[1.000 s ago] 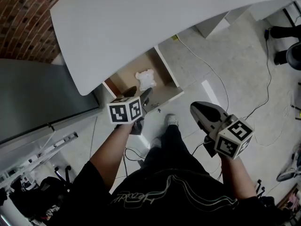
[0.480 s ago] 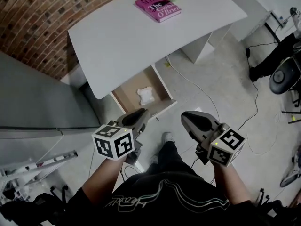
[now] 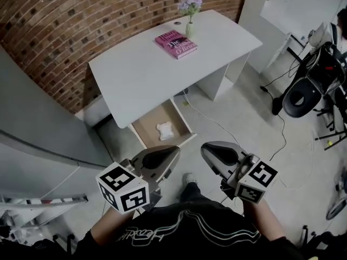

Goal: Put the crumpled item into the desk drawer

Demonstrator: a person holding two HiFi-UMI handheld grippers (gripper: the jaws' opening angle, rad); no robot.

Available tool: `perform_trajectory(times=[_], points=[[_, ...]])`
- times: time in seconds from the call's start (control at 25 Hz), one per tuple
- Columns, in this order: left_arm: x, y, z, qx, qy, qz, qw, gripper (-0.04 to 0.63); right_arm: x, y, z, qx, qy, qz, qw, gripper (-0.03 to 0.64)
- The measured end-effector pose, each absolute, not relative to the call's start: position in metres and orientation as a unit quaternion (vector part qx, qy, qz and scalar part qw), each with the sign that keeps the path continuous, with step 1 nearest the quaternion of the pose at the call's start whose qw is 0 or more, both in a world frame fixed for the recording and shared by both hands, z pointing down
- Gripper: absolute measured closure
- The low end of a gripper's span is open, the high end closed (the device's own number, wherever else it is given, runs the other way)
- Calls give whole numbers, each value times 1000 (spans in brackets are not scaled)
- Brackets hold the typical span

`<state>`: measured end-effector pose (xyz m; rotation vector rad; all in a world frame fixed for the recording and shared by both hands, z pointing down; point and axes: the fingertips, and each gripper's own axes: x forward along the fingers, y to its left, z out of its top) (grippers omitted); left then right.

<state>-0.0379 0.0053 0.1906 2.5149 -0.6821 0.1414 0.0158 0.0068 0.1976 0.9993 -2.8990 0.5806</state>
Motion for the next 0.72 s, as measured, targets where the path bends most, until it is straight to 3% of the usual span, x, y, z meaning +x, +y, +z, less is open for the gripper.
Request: perform_trajectory(times=[0.36, 0.72], points=[[-33, 47, 139, 947, -233, 31, 217, 574, 19, 47, 145, 324, -934, 151, -13, 568], [-27, 52, 133, 947, -227, 28, 227, 574, 20, 50, 127, 323, -940, 112, -11, 569]])
